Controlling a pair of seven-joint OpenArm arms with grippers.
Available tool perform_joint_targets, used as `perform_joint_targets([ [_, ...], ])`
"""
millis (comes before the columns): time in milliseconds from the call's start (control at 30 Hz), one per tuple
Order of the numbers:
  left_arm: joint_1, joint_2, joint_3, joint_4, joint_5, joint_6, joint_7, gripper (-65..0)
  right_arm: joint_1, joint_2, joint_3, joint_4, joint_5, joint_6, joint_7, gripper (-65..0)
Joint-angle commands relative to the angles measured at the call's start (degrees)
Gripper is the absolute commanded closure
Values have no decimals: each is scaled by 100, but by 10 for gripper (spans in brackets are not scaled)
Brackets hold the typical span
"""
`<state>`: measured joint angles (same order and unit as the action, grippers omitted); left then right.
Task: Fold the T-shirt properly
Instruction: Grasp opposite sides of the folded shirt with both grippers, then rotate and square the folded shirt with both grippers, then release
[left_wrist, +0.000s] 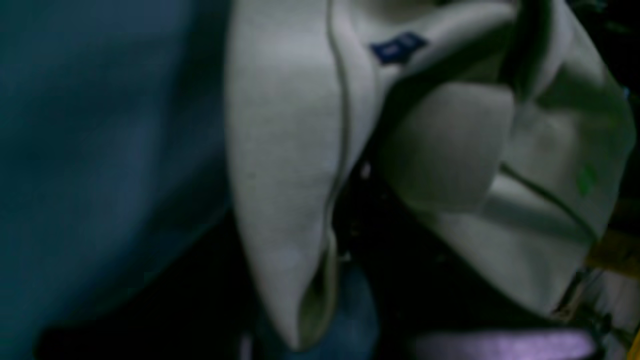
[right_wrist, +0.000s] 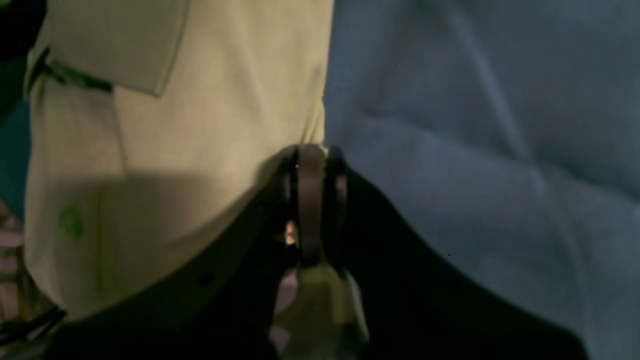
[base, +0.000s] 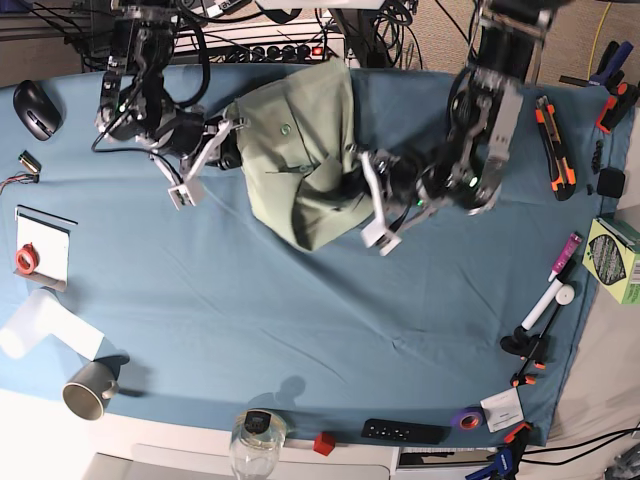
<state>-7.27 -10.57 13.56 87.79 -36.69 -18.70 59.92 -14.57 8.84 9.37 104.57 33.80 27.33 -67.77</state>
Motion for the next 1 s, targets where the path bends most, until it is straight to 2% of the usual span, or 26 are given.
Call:
perform_joint_targets([
  [0, -299, 7, 177, -81, 87, 57, -142, 0, -92, -22, 11, 76, -186, -35, -131, 0],
  [200, -1364, 9, 1567, -918, 87, -243, -114, 0, -256, -459, 11, 76, -654, -334, 201, 0],
  [367, -1888, -9, 2286, -1322, 83, -575, 306, 0, -184, -505, 11, 76, -787, -367, 345, 0],
  [600, -2343, -302, 2542, -1486, -105, -820, 374, 0, -164, -505, 11, 76, -946, -483, 339, 0],
  [800, -2667, -752, 2542, -1486, -116, -820, 374, 0, -164, -503, 11, 76, -1384, -807, 323, 0],
  [967, -2730, -960, 2542, -1486, -457, -820, 374, 0, -164, -507, 11, 76, -1373, -852, 330, 0],
])
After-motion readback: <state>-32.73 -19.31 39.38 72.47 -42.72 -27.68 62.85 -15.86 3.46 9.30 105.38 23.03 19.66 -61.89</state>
